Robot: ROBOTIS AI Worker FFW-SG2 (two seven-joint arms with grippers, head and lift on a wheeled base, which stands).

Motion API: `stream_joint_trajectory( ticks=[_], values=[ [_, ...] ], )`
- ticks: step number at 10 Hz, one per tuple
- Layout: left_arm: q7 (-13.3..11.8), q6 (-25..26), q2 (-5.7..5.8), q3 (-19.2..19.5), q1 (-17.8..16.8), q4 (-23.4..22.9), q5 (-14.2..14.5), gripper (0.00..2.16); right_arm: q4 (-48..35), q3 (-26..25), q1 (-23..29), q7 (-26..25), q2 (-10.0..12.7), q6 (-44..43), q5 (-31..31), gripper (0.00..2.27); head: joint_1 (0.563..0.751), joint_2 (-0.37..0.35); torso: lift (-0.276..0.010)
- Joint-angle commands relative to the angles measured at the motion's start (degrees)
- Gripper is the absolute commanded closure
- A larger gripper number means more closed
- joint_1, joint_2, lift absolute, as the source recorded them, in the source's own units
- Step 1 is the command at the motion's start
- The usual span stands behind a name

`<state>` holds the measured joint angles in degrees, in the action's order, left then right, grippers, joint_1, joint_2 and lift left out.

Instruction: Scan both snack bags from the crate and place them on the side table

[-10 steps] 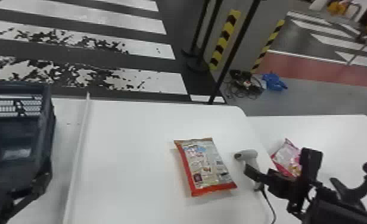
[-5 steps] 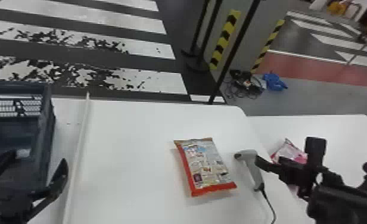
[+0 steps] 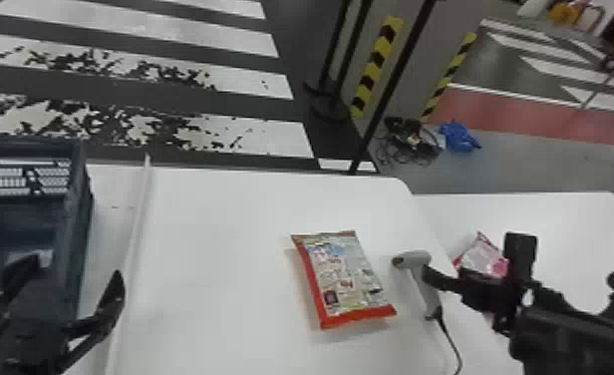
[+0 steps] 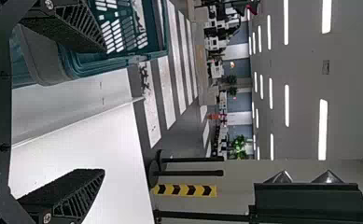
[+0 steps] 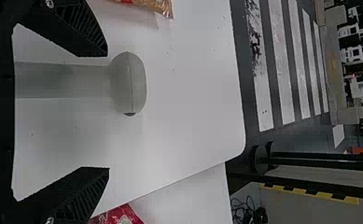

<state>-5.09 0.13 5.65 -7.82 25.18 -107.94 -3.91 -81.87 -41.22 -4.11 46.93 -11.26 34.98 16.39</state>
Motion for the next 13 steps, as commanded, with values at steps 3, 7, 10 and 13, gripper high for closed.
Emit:
stream_joint_trajectory(
  ticks=[3, 7, 10, 13],
  values=[
    [0.08, 0.18, -0.20, -0.09, 0.13, 0.01, -0.57, 0.08, 1.01, 0.61, -0.11, 1.32, 0.18, 0.85, 0.57, 0.05, 0.695, -0.350, -0.098],
    [0.08, 0.18, -0.20, -0.26, 0.13, 0.01, -0.66, 0.08, 4.53, 2.37, -1.34, 1.58, -0.34, 0.67, 2.86, 0.45, 0.695, -0.350, -0.098],
    [0.08, 0.18, -0.11, -0.35, 0.13, 0.01, -0.39, 0.08, 5.23, 3.34, -1.87, 2.72, -0.08, 0.14, 6.55, 1.90, 0.695, -0.350, -0.098],
    [0.34, 0.00, -0.11, -0.26, 0.13, 0.01, -0.39, 0.08, 3.39, 2.46, -0.72, 2.72, 1.06, -4.95, 7.16, 2.23, 0.695, -0.350, -0.098]
  ],
)
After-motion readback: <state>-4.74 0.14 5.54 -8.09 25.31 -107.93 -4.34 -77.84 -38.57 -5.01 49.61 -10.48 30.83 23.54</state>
